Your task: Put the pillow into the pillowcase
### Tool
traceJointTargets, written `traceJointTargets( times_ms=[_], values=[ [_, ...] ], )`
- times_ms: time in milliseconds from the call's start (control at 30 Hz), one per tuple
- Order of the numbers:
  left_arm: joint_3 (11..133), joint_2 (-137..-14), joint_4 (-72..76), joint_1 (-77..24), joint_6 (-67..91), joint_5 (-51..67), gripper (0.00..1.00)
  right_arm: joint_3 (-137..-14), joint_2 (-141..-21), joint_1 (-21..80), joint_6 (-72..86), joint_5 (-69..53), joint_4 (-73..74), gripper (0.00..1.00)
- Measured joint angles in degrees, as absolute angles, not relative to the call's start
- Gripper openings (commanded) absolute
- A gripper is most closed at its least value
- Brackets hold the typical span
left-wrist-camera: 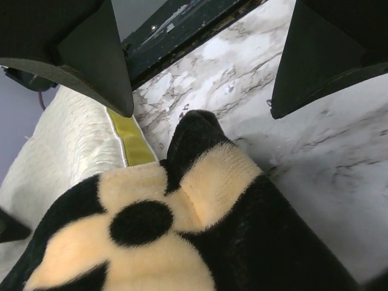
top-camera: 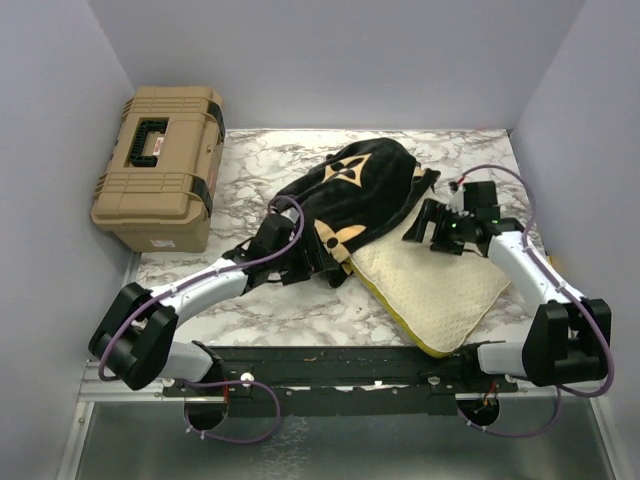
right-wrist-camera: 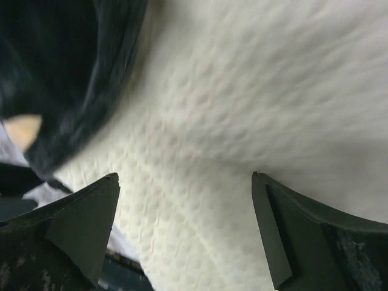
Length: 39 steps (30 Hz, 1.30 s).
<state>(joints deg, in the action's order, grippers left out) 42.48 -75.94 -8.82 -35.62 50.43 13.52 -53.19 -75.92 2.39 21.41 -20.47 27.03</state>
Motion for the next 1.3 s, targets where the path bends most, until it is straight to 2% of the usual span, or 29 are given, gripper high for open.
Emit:
traceJointTargets(
  times_ms=[100, 233, 400, 567, 633, 667, 733, 767, 800, 1033, 1300],
  values=[
    [37.9, -78.4, 0.1, -36.7, 53.6, 16.1, 0.76, -49.5, -74.4, 8.1, 22.1, -21.3, 28.6, 0.95],
    [35.0, -83.5, 9.0, -38.5, 56.5, 17.1, 0.38, -48.2, -72.4, 17.5, 22.5, -19.2, 30.3, 0.95],
    [34.4, -86.5, 15.6, -39.7, 57.6, 17.0, 0.00, -48.2, -72.8, 31.2, 22.4, -11.0, 30.0, 0.95],
    [34.4, -86.5, 19.8, -40.2, 57.6, 17.0, 0.00, -48.3, -79.2, 40.3, 23.0, 2.0, 28.0, 0.90],
    [34.3, -86.3, 20.5, -40.4, 57.7, 17.0, 0.00, -48.7, -82.7, 41.3, 23.6, 7.2, 27.4, 0.84],
    [34.2, -86.1, 20.7, -40.4, 57.8, 17.0, 0.00, -49.3, -84.2, 41.5, 24.0, 9.8, 27.3, 0.71],
    [33.4, -84.7, 20.9, -40.7, 58.0, 17.0, 0.00, -50.9, -86.6, 41.7, 24.2, 13.5, 27.3, 0.25],
    [33.0, -83.9, 20.9, -40.8, 58.1, 17.0, 0.00, -51.8, -87.4, 41.7, 23.7, 14.9, 27.2, 0.10],
    [32.6, -82.9, 20.9, -40.9, 58.3, 17.0, 0.00, -52.5, -87.9, 41.7, 23.3, 16.0, 27.1, 0.01],
    [32.4, -79.3, 19.5, -42.1, 57.8, 16.3, 0.00, -56.9, -86.1, 41.3, 22.3, 12.4, 24.9, 0.00],
    [42.2, -79.3, 9.3, -50.2, 50.4, 11.1, 0.00, -61.2, -81.0, 40.3, 25.1, 6.0, 22.2, 0.00]
  ],
)
